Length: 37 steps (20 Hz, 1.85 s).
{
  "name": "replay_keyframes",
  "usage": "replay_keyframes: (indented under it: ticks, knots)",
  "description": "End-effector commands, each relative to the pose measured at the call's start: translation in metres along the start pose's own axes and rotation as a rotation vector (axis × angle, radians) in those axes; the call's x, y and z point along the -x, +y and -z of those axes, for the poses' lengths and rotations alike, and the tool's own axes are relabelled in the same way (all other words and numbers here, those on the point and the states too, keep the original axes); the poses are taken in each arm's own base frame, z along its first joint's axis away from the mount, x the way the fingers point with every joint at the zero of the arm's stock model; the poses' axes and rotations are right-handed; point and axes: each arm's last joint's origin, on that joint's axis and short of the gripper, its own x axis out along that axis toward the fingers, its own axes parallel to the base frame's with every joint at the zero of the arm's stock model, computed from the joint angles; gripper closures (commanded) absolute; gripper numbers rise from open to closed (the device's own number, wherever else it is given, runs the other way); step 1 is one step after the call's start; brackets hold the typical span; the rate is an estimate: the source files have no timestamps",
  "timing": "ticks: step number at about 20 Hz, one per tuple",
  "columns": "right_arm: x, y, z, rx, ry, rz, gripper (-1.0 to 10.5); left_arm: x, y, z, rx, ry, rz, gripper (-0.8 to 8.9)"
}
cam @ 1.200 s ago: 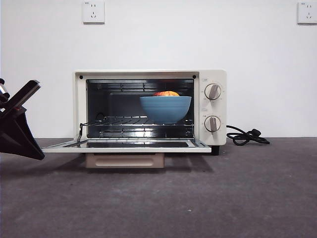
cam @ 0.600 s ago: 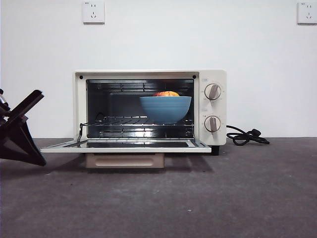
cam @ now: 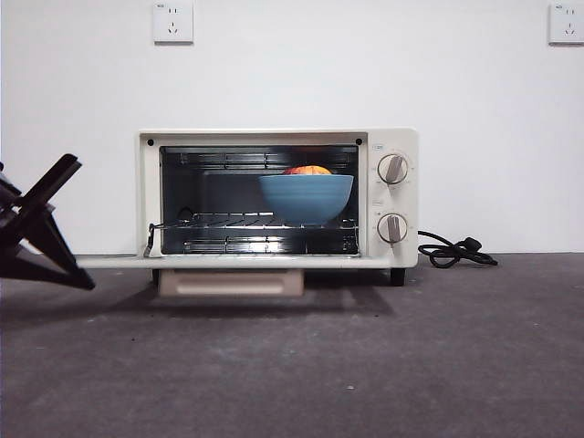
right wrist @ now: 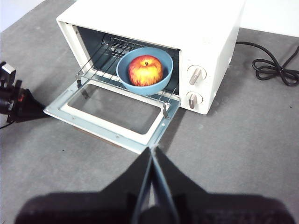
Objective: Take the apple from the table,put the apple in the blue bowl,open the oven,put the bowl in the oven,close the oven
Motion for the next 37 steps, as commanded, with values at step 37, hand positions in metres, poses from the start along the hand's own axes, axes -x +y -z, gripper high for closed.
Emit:
replay_keyframes:
  ticks: [37]
  knots:
    - [0.075, -0.018, 0.054, -0.014, 0.093, 0.479, 9.5, 0.2, -0.17, 0.061, -0.912, -0.486, -0.215, 8.18]
